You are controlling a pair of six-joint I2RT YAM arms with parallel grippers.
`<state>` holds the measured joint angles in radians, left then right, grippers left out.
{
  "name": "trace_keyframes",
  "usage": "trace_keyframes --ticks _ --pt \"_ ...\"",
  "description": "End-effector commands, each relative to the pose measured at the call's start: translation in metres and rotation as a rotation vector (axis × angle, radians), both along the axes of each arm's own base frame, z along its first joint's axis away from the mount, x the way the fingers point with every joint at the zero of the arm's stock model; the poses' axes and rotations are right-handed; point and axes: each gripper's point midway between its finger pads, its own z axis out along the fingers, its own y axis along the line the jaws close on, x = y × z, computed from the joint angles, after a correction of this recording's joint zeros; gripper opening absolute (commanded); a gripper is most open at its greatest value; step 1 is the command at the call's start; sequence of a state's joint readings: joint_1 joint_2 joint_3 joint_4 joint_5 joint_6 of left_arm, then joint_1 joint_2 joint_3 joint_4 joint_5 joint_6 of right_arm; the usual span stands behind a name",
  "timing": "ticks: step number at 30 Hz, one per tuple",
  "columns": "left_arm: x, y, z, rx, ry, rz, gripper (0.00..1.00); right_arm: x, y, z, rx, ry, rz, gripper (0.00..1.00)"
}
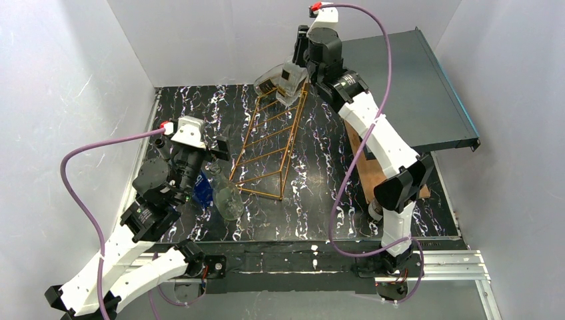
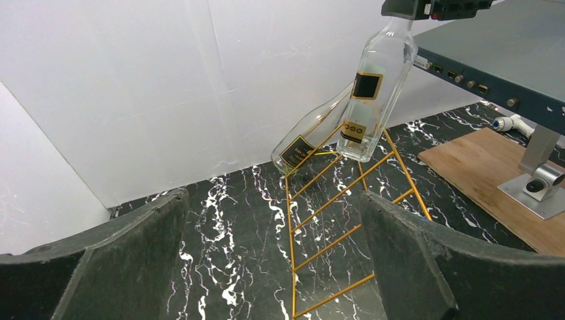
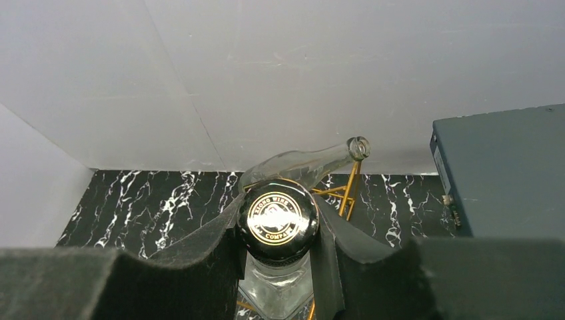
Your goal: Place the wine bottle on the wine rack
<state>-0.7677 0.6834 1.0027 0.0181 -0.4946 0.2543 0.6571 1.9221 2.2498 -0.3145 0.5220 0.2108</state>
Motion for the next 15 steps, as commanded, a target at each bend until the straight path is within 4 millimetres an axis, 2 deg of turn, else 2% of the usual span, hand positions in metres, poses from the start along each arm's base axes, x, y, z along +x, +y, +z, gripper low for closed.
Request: trace_keyframes --ticks 1,4,7,11,15 --pt "-0.001 0.004 0.007 -0.026 -0.025 0.010 0.99 -0.024 -0.027 0.139 0.321 -0.335 -0.037 0.01" --pt "-0.002 0.005 0.008 -0.027 -0.026 0.012 0.99 -0.021 -0.028 0.140 0.342 -0.344 -0.043 0.01" --pt "-0.002 0.005 0.009 -0.028 -0.028 0.010 0.99 -0.013 -0.033 0.134 0.348 -0.334 -0.063 0.01" --pt "-0.003 0.005 0.010 -0.031 -0.030 0.007 0.99 -0.004 -0.041 0.137 0.411 -0.351 -0.066 0.01" --pt "-0.005 0.006 0.011 -0.038 -0.034 0.003 0.99 0.007 -0.049 0.129 0.420 -0.344 -0.090 0.01"
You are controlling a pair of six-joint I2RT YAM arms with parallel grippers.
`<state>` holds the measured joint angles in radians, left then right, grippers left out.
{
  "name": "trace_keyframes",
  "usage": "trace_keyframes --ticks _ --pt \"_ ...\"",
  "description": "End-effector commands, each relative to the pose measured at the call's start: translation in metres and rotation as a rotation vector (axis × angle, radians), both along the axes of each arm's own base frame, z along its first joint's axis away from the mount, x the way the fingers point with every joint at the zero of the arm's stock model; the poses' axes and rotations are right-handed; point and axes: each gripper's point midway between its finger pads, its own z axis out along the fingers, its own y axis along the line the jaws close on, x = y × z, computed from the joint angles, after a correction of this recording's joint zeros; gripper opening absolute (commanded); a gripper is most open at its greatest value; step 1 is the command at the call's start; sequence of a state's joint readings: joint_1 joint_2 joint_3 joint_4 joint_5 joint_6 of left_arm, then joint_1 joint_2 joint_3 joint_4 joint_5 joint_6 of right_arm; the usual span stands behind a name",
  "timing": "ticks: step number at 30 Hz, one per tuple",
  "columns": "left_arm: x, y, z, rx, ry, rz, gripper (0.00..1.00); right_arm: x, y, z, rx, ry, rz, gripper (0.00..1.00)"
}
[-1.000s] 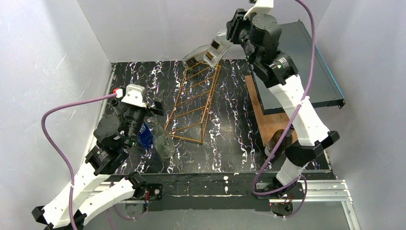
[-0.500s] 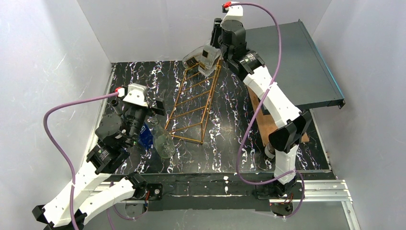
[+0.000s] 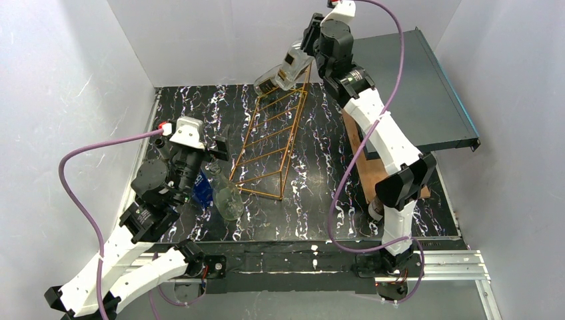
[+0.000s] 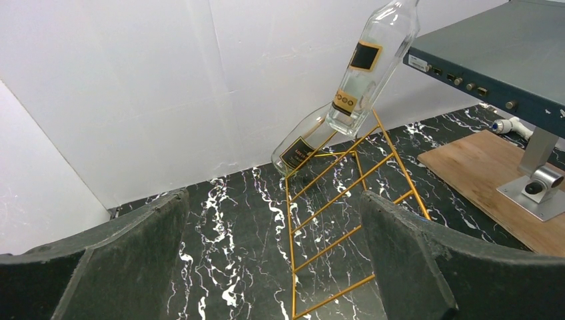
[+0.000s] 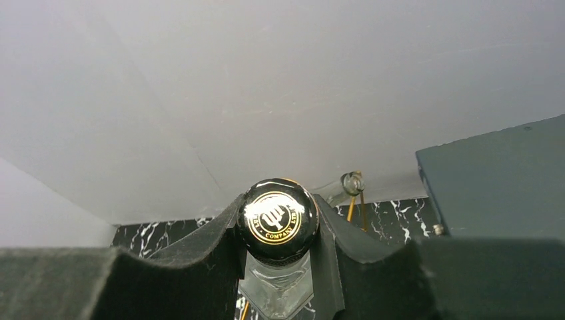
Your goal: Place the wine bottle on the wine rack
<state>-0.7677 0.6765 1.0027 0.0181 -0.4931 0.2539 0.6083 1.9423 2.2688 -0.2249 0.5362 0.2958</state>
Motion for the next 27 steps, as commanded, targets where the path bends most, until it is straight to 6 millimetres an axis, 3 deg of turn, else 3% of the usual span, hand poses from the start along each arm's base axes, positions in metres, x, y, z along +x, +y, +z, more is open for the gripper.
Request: trace_keyframes --ticks 1,8,27 --pt "-0.003 0.005 0.010 -0.033 -0.028 0.005 0.99 -0.011 -0.033 0.106 0.276 -0.288 -0.047 0.01" --pt "-0.005 0.006 0.012 -0.038 -0.032 0.004 0.99 0.004 -0.042 0.080 0.296 -0.248 -0.066 0.01" --pt "-0.006 0.008 0.013 -0.042 -0.037 0.007 0.99 0.023 -0.032 0.004 0.256 -0.143 -0.072 0.01"
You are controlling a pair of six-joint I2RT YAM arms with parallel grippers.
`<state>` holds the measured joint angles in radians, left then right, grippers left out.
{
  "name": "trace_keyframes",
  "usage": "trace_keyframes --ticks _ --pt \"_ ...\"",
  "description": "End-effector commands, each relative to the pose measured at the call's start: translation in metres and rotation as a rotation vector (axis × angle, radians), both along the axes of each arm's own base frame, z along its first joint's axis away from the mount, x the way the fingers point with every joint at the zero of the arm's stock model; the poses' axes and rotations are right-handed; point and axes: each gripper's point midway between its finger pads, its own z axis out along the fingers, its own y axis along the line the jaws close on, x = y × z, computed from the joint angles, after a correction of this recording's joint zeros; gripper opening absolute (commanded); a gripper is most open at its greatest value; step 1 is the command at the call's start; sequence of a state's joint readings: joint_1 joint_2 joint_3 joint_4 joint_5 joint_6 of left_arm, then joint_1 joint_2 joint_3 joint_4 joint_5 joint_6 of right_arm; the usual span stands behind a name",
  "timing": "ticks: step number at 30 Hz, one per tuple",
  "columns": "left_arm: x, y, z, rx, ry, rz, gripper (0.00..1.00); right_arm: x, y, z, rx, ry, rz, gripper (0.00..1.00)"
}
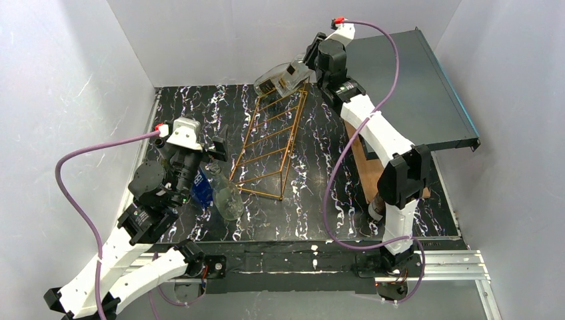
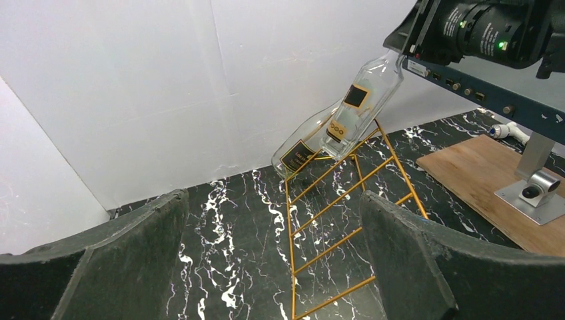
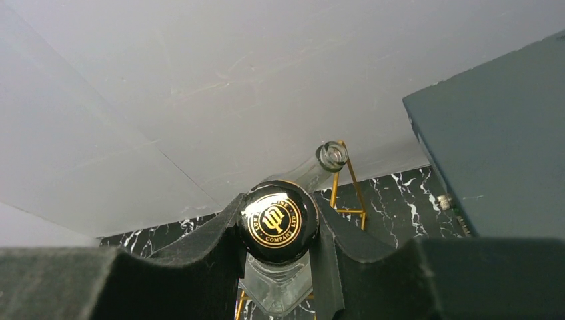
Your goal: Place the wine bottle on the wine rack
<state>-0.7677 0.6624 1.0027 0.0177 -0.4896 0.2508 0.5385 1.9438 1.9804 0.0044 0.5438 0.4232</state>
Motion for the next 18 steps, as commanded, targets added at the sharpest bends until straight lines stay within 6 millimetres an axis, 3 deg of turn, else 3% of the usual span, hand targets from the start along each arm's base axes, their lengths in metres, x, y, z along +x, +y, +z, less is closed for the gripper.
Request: trace_keyframes --ticks 1,18 --pt "-0.003 0.006 0.011 -0.031 -0.029 0.012 0.99 -0.017 -0.012 0.078 0.150 -0.206 -0.006 0.01" --pt "-0.002 0.005 0.009 -0.025 -0.026 0.012 0.99 -0.004 0.019 0.002 0.075 -0.086 0.070 0.01"
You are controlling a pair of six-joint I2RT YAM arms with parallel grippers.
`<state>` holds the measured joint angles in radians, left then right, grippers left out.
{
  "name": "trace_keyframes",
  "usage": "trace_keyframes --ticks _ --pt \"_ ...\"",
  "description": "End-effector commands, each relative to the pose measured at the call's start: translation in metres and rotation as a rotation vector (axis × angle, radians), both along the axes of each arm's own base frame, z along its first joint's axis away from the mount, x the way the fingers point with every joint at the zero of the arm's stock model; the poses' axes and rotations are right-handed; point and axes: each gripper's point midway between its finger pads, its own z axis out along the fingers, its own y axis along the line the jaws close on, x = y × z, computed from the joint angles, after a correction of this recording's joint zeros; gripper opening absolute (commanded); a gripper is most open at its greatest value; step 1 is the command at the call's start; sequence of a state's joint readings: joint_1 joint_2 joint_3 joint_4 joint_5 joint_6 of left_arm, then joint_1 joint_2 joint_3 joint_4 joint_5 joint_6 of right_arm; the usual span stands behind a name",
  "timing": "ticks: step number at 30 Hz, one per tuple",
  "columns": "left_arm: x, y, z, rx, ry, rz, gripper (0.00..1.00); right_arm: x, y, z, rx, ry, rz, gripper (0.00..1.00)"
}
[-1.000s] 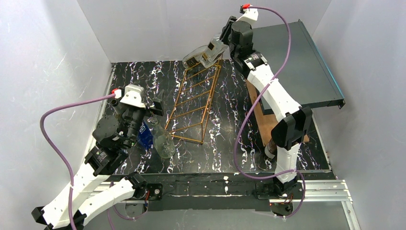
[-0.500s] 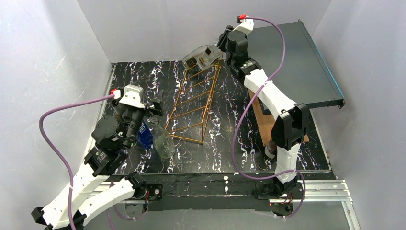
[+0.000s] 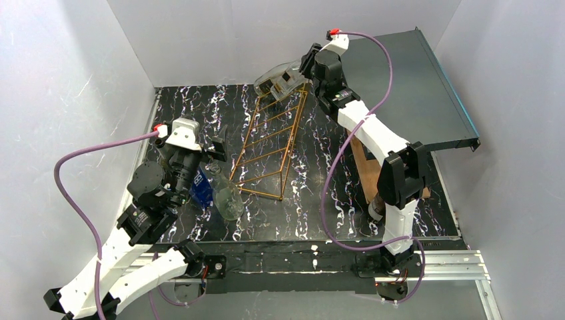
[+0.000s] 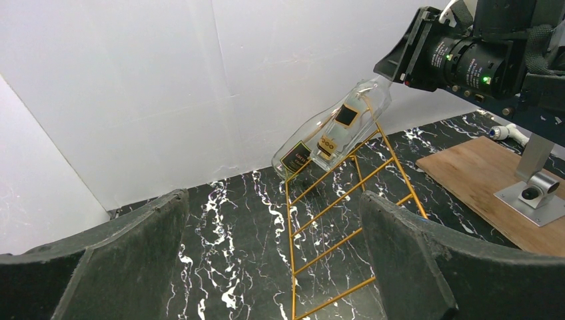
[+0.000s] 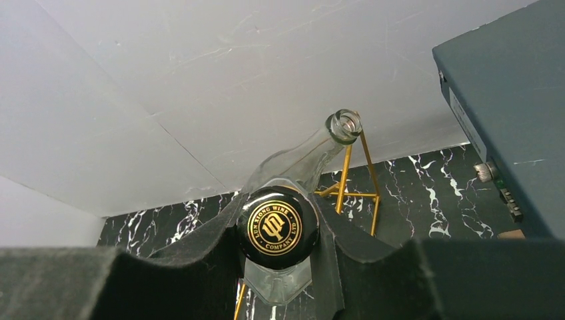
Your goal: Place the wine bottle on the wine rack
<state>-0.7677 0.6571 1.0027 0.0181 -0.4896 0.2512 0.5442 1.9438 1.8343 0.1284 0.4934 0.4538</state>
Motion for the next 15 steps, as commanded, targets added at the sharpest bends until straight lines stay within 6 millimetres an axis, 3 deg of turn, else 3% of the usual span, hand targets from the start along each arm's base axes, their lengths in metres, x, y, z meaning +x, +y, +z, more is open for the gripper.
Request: trace_keyframes --ticks 1,15 --pt "-0.001 0.004 0.008 -0.022 -0.021 0.013 0.99 -0.005 0.005 0.040 0.056 -0.101 0.021 0.01" --pt "-0.002 0.005 0.009 -0.023 -0.025 0.013 0.99 0.004 0.040 -0.002 0.002 -0.025 0.109 0.01"
